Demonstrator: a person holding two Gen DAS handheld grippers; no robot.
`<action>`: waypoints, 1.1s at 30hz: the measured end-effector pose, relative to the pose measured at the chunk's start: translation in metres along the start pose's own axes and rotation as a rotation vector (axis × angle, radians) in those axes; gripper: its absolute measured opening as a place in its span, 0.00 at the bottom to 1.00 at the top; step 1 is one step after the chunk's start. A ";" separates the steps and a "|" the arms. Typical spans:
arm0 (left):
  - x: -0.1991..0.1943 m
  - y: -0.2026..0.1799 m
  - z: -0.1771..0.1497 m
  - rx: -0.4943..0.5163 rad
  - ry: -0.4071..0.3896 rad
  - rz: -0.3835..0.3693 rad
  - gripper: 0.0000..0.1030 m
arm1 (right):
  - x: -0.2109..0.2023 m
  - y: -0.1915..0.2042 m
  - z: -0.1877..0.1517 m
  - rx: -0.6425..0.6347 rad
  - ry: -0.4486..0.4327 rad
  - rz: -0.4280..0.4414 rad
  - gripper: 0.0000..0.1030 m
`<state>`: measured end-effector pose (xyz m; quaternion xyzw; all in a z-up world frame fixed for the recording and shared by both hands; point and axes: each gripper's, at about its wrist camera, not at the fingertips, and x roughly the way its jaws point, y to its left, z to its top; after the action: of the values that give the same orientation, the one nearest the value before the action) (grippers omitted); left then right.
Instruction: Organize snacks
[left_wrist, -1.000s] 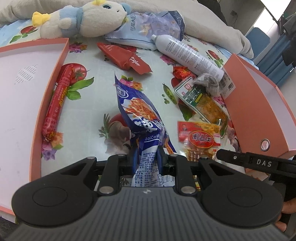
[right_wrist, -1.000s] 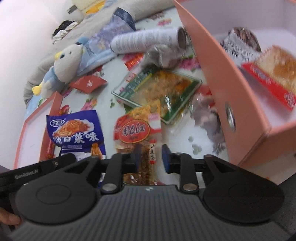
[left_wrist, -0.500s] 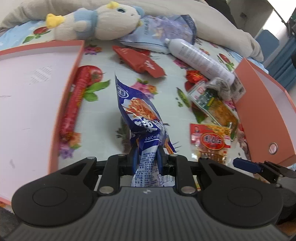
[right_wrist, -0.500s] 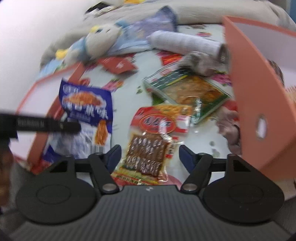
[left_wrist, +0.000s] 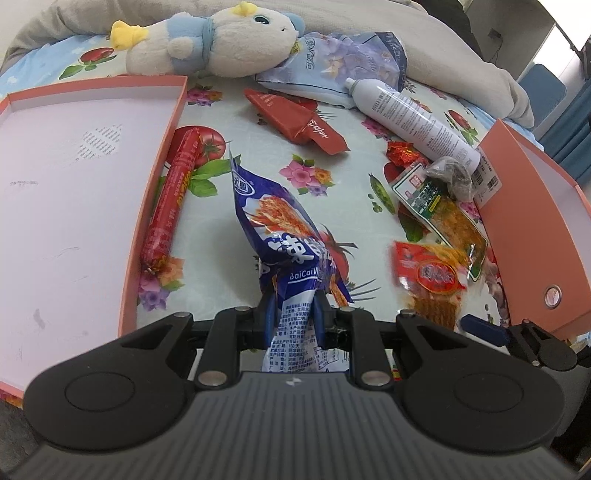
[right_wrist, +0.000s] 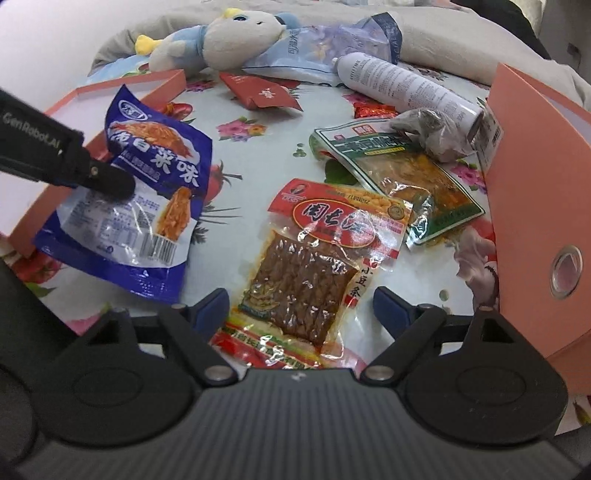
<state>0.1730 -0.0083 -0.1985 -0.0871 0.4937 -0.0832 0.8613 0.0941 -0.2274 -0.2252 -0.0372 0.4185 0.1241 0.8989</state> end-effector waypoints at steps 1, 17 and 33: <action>0.000 -0.001 0.000 0.001 0.000 0.000 0.23 | 0.000 0.000 0.000 -0.005 -0.003 0.005 0.73; 0.003 -0.020 0.007 0.036 -0.008 -0.013 0.23 | -0.014 -0.018 0.013 0.073 -0.042 0.019 0.03; 0.025 -0.032 0.004 0.101 0.044 0.004 0.23 | -0.008 -0.056 0.009 0.415 0.028 0.234 0.76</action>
<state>0.1871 -0.0445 -0.2098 -0.0408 0.5079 -0.1081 0.8536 0.1099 -0.2812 -0.2160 0.1952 0.4491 0.1383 0.8609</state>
